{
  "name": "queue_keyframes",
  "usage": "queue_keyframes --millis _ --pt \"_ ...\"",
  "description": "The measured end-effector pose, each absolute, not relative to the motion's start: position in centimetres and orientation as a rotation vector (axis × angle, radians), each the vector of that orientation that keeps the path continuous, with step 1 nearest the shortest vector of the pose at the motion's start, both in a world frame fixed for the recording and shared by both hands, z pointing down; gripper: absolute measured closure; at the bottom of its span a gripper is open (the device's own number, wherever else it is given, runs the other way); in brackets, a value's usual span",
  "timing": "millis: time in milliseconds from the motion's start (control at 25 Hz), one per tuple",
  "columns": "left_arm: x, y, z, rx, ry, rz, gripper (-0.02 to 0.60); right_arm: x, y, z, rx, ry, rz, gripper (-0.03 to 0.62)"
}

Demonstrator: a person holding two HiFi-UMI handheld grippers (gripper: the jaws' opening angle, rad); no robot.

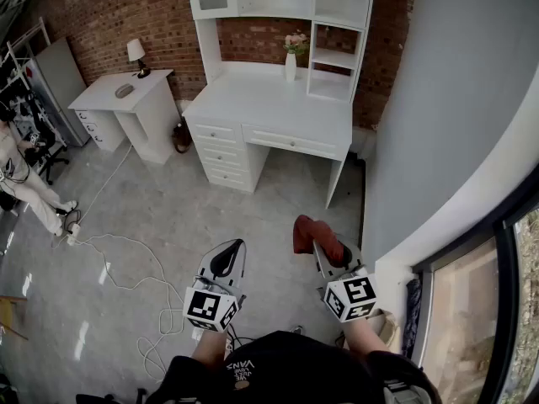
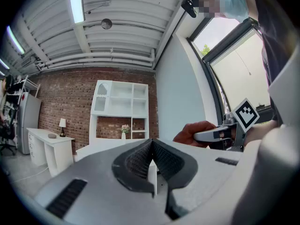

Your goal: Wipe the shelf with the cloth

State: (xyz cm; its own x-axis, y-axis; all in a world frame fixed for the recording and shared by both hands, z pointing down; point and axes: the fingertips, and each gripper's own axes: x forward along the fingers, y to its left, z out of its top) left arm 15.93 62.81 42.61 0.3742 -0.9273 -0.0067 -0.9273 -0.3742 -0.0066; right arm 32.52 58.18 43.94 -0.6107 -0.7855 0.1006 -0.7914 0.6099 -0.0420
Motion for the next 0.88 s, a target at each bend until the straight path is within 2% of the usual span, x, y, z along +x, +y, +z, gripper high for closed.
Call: queue_keyframes --millis 440,880 --pt "20.0 59.8 44.9 -2.594 1.798 -0.021 0.574 35.6 54.8 45.5 1.281 -2.801 0.184 0.500" --pt "19.1 53.7 46.3 -2.653 1.755 -0.027 0.574 34.6 49.7 46.3 1.325 -2.784 0.230 0.499"
